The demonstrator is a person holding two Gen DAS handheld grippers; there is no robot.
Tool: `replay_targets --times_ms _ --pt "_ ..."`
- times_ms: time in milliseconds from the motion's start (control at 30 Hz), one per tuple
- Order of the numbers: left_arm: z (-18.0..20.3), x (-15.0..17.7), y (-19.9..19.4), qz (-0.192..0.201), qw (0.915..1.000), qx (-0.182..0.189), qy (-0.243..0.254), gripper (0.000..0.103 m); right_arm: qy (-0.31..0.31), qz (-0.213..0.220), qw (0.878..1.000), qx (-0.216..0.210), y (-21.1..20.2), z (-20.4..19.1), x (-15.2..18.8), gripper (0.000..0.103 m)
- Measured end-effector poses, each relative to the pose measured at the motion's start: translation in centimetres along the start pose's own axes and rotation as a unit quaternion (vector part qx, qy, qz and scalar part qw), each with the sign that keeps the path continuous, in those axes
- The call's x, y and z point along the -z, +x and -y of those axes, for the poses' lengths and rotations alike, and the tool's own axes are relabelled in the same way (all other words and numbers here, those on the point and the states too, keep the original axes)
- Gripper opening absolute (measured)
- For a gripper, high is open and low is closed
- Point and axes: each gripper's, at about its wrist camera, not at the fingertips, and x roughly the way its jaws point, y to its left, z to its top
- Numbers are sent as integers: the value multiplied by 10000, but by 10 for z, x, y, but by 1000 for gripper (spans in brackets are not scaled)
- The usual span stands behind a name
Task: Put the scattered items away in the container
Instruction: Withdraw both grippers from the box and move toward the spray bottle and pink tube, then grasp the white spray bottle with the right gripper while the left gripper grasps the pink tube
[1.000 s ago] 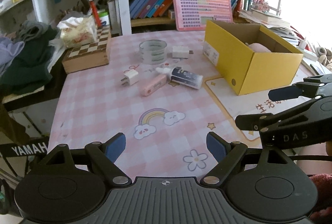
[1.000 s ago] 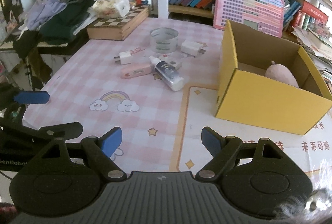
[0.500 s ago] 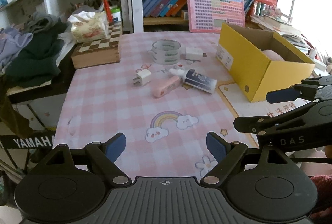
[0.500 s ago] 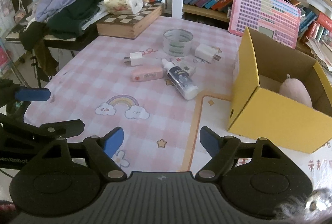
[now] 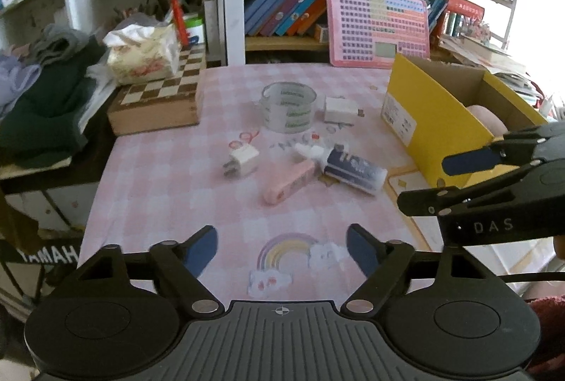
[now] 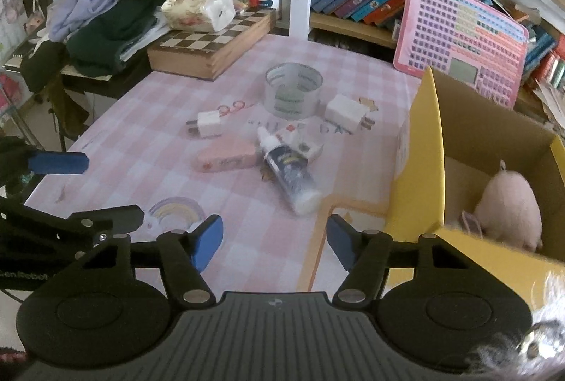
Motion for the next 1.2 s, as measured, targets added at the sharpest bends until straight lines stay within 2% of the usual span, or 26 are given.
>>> replay_targets --times_ms 100,200,433,600,867,933,1200 --pt "-2 -8 14 -33 10000 3 10 69 -121 -16 9999 -31 12 5 -12 59" --pt "-4 -15 29 -86 10000 38 31 66 -156 -111 9998 -114 27 12 -24 57" --pt "-3 -26 71 -267 9986 83 438 66 -180 -419 9986 -274 66 23 -49 56" --pt "-1 -32 97 -356 9962 154 778 66 -426 -652 9965 -301 93 21 -60 56" --pt "-1 -40 131 -561 9937 354 901 66 -413 -1069 9924 -437 127 23 -70 53" --pt "-2 -41 137 -598 9934 404 893 58 -356 -1169 9913 -480 133 24 -71 50" --pt "-4 -46 145 -538 9928 526 935 51 -184 -1321 9896 -545 146 28 -75 48"
